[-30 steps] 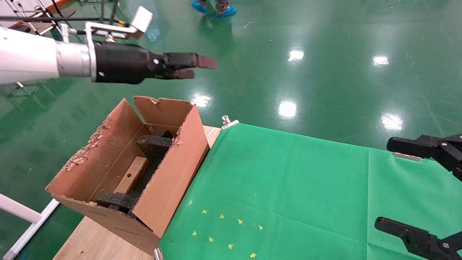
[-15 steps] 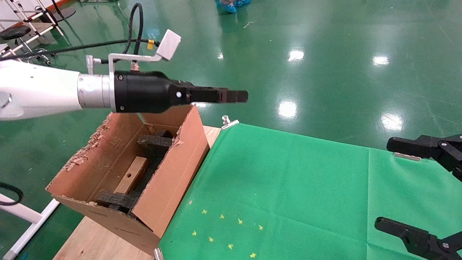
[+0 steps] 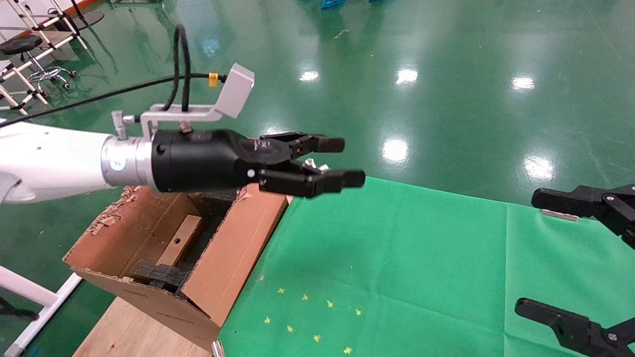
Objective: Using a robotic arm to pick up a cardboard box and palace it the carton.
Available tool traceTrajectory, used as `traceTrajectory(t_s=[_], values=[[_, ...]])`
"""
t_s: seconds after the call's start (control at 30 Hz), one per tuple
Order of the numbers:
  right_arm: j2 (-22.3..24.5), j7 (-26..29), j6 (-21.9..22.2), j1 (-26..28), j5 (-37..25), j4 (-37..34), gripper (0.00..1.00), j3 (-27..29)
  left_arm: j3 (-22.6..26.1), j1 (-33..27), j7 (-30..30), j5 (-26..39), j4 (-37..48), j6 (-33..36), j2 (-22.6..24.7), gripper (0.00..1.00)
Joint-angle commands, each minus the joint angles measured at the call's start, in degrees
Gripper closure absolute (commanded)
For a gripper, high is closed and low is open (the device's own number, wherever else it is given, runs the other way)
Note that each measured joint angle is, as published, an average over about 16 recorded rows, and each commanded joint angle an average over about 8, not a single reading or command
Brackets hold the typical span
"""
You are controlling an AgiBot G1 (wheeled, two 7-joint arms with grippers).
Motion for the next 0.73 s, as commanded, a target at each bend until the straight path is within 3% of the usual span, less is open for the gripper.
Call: traceTrajectory(t_s=[0.03,0.57,0.73], values=[[0.0,0.0,0.0,0.0,0.0,0.0,0.0,0.0,-2.0,2.0,1.6,-0.5,-2.0,0.5,-0.3,0.0],[0.0,0.0,0.0,0.0,0.0,0.0,0.0,0.0,-17.6,17.5,14.4,-4.1,-17.9,4.1,-3.1,0.0],[0.0,0.0,0.0,0.0,0.0,0.0,0.0,0.0,-20.3,20.3,16.6,-4.7,-20.7,4.7,-3.6,0.0]])
